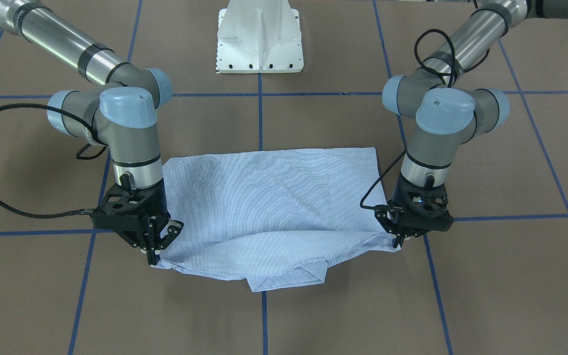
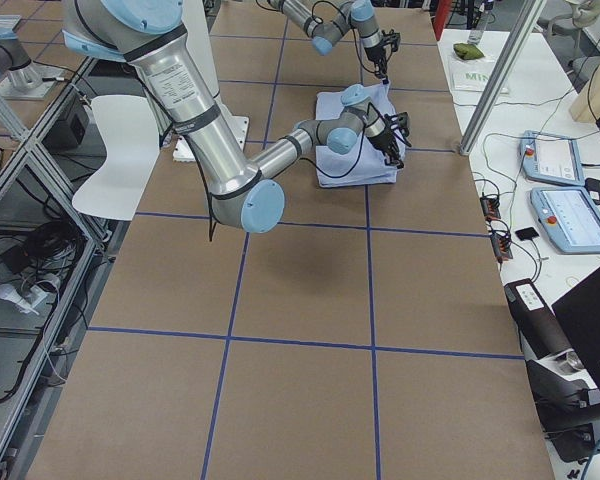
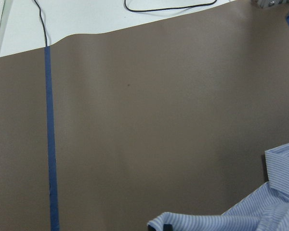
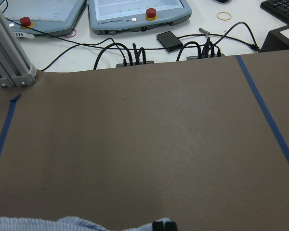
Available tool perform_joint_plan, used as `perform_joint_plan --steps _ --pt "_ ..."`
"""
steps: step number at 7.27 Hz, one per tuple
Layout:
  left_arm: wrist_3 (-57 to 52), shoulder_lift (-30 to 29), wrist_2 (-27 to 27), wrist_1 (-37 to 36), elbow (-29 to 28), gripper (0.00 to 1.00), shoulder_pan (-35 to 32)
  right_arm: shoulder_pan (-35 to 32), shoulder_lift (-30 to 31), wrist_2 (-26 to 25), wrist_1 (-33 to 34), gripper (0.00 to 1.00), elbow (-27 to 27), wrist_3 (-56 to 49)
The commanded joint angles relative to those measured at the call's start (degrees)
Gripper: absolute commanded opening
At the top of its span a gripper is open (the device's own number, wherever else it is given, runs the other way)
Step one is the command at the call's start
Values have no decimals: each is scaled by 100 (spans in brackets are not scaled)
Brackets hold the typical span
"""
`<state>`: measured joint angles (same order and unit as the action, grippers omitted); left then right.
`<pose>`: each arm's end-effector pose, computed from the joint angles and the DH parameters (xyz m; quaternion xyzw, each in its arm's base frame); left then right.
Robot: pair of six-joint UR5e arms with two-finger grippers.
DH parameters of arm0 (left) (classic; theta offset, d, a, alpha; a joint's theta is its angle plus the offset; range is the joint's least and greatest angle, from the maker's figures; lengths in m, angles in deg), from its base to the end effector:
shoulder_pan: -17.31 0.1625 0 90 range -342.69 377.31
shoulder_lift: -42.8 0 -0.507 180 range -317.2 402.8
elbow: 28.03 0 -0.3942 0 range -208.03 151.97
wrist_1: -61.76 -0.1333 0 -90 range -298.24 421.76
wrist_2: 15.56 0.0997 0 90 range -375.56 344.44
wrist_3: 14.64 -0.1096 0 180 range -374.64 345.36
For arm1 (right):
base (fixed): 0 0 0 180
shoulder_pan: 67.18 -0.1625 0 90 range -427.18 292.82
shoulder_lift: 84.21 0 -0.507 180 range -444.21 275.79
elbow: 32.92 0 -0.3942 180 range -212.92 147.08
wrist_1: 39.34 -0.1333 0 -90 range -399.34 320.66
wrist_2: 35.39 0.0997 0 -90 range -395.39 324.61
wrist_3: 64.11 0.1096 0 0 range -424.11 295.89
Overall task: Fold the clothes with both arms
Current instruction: 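Lay the hem down at the collar and open both grippers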
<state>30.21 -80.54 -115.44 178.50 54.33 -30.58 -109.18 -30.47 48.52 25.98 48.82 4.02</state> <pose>0.4382 -0.6556 0.4019 0.2662 0.3589 0.0167 0.8944 -0.4939 -0.6397 0.3730 0.2748 -0.3508 0.1796 0.8770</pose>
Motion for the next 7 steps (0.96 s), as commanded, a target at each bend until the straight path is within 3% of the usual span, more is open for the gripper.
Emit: perform_joint_plan --steps 1,2,3,5,6,7 --pt "-438 3 -31 94 25 100 -28 -19 -82 98 -152 100 -132 7" --pt "-564 64 -144 121 121 100 -46 -132 -135 630 -117 100 -88 -19" --pt "-565 230 -589 130 374 100 -37 -160 -92 913 -151 100 -71 -36" --pt "-338 1088 -759 130 1356 100 86 -160 31 864 -152 100 96 -45" --pt "168 1563 -726 226 1718 100 504 -160 101 863 -152 100 175 -45" --pt "661 1872 -690 871 1748 100 752 -151 102 846 -160 100 176 -37"
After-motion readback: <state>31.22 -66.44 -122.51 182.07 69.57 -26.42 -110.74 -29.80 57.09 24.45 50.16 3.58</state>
